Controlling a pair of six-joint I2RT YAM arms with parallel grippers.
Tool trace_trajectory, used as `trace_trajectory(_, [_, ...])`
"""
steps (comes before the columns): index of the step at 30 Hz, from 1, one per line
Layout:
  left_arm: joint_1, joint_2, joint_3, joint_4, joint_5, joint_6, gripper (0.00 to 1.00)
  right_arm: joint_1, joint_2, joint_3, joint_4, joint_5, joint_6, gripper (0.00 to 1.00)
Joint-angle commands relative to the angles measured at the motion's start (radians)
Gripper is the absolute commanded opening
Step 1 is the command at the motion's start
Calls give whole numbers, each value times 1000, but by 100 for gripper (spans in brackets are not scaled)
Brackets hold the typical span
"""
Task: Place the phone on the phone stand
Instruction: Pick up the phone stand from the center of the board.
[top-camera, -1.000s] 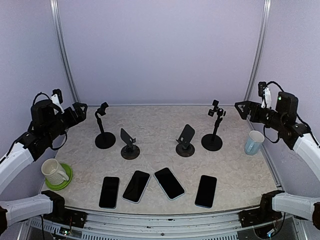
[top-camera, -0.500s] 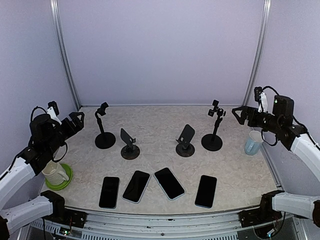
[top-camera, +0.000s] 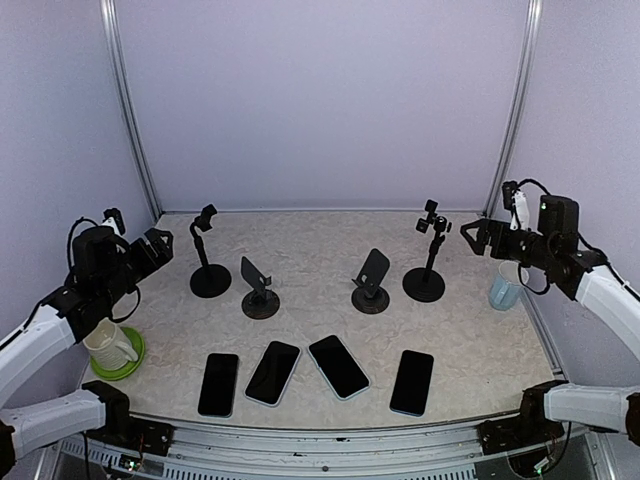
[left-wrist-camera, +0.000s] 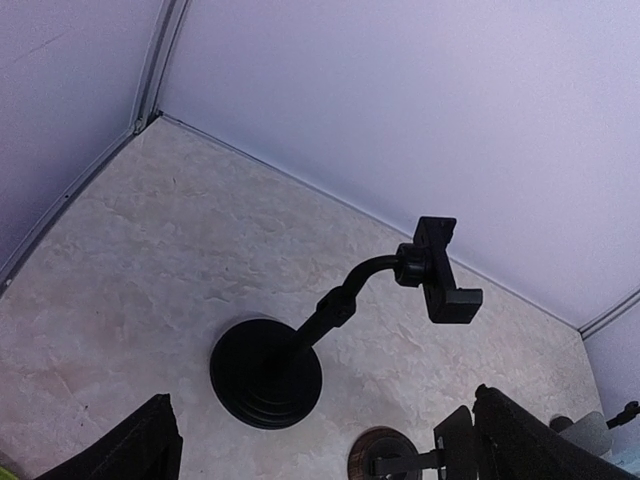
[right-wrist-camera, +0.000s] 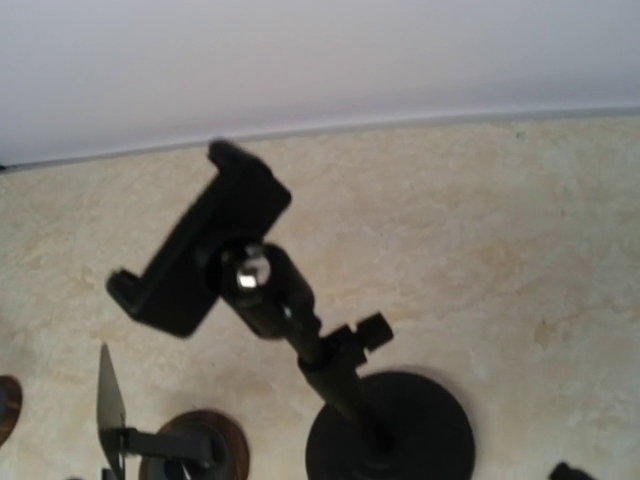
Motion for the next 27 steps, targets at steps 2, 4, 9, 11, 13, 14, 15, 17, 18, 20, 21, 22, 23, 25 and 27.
trace_trajectory(2, [-38,-24,-11,-5,-7,-6,99,24,18,-44,26,6,0,100])
trace_trajectory(4, [-58,-32,-14,-13,-30,-3,99,35,26,-60,32,7,5,100])
trace_trajectory(9, [-116,-37,-14,-44,-83,5,99,54,36,-106,54,13,18,100])
trace_trajectory(11, [-135,-38,-14,-55,-92,0,99,57,38,-120,57,16,20,100])
trace_trajectory(13, [-146,-39,-16,-61,-98,-4,99,60,39,-129,62,18,21,100])
trace_trajectory(14, [-152,-39,-16,-63,-101,-4,99,60,39,-135,63,19,20,100])
trace_trajectory(15, [-158,-38,-18,-63,-103,-4,99,62,39,-140,67,20,19,100])
trace_trajectory(17, [-164,-35,-18,-66,-103,-10,99,62,37,-149,75,26,20,100])
trace_trajectory(18, [-164,-33,-16,-71,-99,-15,99,61,37,-153,76,29,22,100])
trace_trajectory(20, [-165,-27,-12,-83,-91,-25,99,61,40,-158,79,34,24,100])
trace_trajectory(21, [-166,-24,-12,-87,-89,-29,99,62,42,-160,79,35,23,100])
trace_trajectory(22, [-167,-21,-11,-91,-88,-35,99,62,42,-162,78,37,24,100])
trace_trajectory(23, [-166,-18,-12,-93,-87,-39,99,63,41,-164,80,40,24,100])
trace_trajectory(25, [-167,-12,-17,-97,-87,-43,99,63,41,-169,80,47,26,100])
trace_trajectory(27, [-170,-7,-21,-100,-91,-49,99,63,42,-173,82,62,32,100])
